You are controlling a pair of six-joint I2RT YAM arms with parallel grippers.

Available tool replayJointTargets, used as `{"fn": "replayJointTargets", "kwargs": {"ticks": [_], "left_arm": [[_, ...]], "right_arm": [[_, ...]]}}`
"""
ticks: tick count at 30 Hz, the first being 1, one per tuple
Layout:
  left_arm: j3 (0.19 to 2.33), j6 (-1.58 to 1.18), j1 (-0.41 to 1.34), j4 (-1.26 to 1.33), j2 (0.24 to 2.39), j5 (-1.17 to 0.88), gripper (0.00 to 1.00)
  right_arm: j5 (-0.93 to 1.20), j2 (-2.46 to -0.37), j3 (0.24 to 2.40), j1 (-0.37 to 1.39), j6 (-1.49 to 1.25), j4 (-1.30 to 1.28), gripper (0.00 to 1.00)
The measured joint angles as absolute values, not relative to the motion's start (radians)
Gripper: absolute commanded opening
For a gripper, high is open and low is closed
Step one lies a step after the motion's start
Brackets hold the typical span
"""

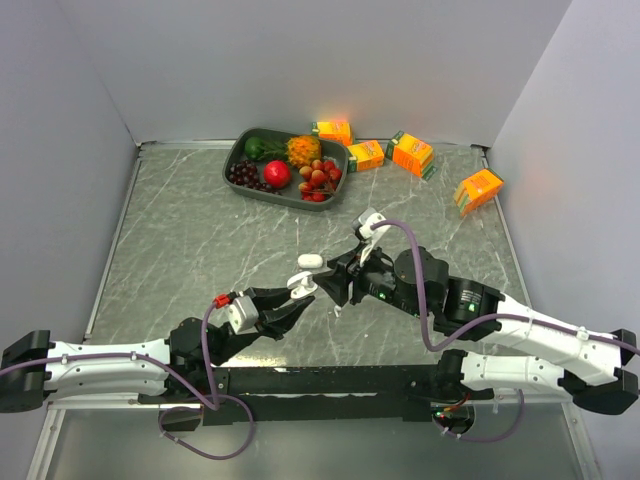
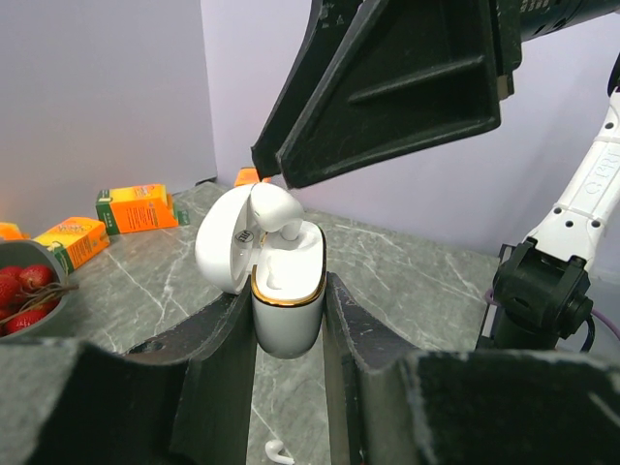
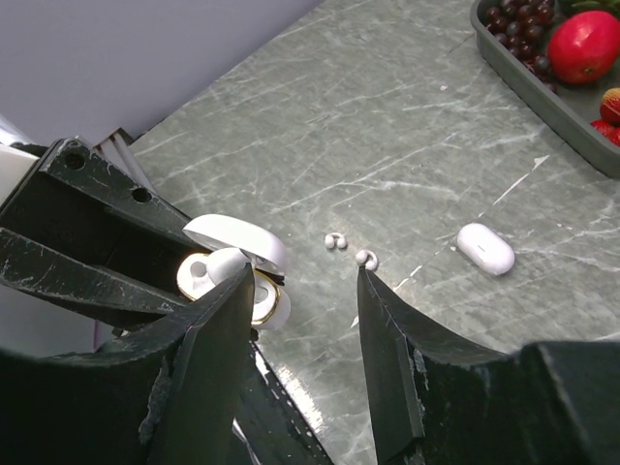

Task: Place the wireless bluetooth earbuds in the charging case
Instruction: Adjust the earbud with the charging case.

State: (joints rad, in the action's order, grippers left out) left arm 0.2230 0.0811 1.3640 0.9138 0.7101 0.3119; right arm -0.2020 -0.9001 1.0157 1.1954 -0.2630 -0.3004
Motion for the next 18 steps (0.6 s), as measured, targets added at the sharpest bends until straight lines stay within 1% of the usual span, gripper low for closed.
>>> {"fn": "replayJointTargets", "kwargs": {"ticks": [3,6,11,14,18], "left_arm": [[0.223,0.076,1.364,0.909,0.71,0.312,0.01],[0.223,0.067,1.364,0.908,0.71,0.313,0.01],[0.223,0.063,1.364,0.907,0.71,0.322,0.01],[0.223,0.063,1.364,0.906,0.711,0.328,0.01],[0.223,0.063,1.364,0.896,0.711,0.335,0.01]], "right_arm": [[-0.201,-0.889,1.016,1.196,-0.263,-0.302,0.62],[-0.197,-0.879,1.016,1.196,-0.264,-0.302,0.64],[-0.187,-0.88,1.025,1.206,-0.264,-0.311,0.54],[-0.178,-0.886,1.048,1.212,-0.264,-0.319,0.54],[-0.165,-0.904,1.089,1.222,-0.263,-0.331,0.56]]}}
